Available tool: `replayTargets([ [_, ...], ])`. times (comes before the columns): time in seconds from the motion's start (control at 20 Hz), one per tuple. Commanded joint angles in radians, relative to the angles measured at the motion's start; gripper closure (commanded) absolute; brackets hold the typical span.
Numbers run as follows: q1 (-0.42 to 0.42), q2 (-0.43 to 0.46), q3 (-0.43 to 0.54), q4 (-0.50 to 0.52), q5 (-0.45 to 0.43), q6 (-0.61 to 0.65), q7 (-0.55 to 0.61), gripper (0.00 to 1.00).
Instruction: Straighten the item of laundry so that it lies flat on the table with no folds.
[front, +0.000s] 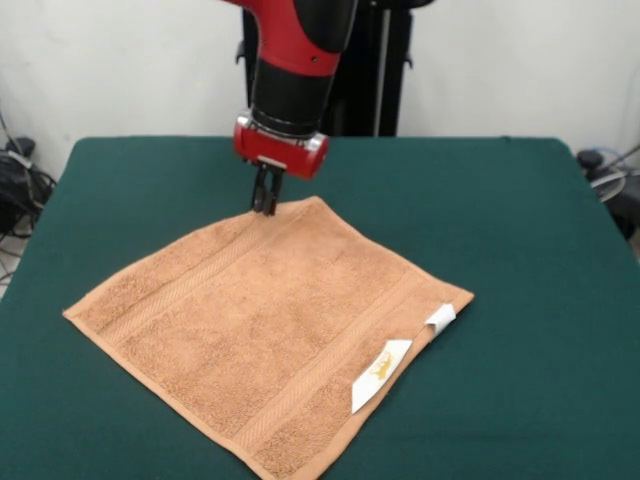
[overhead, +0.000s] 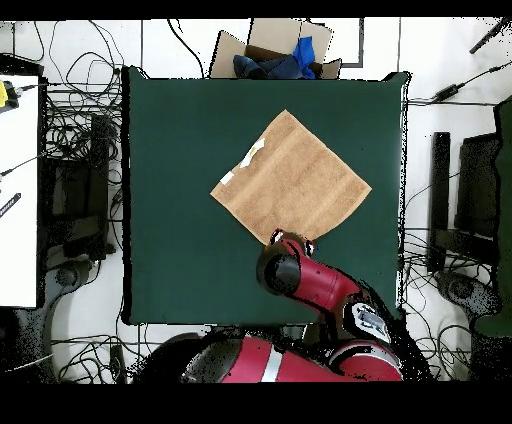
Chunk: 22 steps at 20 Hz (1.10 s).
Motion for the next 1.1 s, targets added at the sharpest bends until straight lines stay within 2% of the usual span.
replayTargets([
  [0.05, 0.031, 0.005, 0.013, 0.081, 0.006, -0.069, 0.238, 1.0],
  [0.35, 0.043, 0.046, 0.015, 0.07, 0.026, -0.098, 0.241, 1.0],
  [1.1, 0.009, 0.107, 0.061, 0.03, 0.047, -0.145, 0.246, 1.0],
])
